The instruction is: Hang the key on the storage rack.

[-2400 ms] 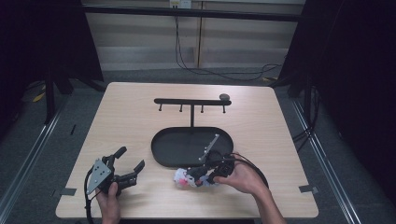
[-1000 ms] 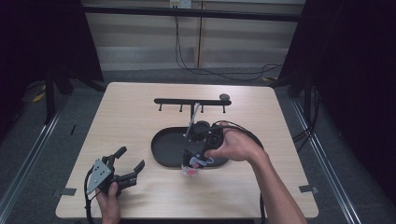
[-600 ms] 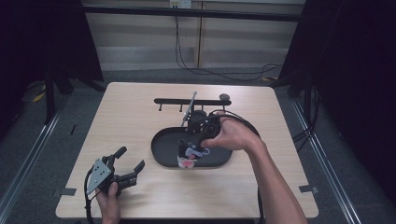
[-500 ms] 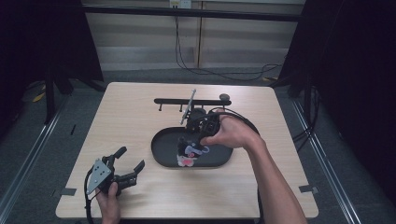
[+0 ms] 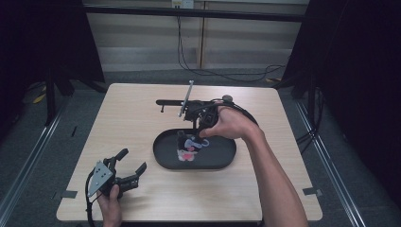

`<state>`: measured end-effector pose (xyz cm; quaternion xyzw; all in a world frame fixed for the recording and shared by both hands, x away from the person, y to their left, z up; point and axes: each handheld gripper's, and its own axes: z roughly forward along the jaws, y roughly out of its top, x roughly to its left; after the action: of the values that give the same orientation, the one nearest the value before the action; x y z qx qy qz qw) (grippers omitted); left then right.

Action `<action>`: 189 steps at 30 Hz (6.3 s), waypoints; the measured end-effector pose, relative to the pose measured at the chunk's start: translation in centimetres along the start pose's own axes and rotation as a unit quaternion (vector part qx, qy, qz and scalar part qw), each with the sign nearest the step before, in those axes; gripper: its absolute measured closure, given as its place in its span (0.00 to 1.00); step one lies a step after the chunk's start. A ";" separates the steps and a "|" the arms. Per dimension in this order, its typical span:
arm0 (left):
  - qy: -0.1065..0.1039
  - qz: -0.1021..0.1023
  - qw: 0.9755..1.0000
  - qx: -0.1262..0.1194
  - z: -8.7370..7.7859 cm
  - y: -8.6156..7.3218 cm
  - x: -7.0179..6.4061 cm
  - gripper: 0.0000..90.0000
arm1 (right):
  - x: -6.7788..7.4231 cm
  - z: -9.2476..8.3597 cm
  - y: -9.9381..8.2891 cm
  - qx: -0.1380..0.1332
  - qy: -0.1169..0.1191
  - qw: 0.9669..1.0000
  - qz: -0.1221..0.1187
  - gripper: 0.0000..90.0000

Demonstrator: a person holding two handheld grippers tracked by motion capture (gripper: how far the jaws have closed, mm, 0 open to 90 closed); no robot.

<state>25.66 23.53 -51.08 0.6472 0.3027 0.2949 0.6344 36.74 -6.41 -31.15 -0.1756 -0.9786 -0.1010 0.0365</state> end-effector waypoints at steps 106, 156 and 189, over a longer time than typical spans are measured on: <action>-0.006 -0.001 1.000 -0.003 0.1 0.0 0.0 0.17 | -7.8 -1.8 3.6 0.032 -0.060 0.998 0.001 0.97; -0.007 0.000 1.000 0.000 0.0 0.0 0.0 0.17 | 0.1 -1.0 -5.2 -0.193 -0.058 0.979 0.007 0.46; -0.006 -0.003 1.000 -0.002 0.0 0.0 -0.1 0.17 | 4.9 13.0 -16.3 -0.410 -0.202 0.876 0.155 0.21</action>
<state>25.66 23.46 -51.08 0.6469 0.2998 0.2899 0.6384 26.00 -17.00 -46.32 -0.3408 -0.7961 -0.4483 -0.2216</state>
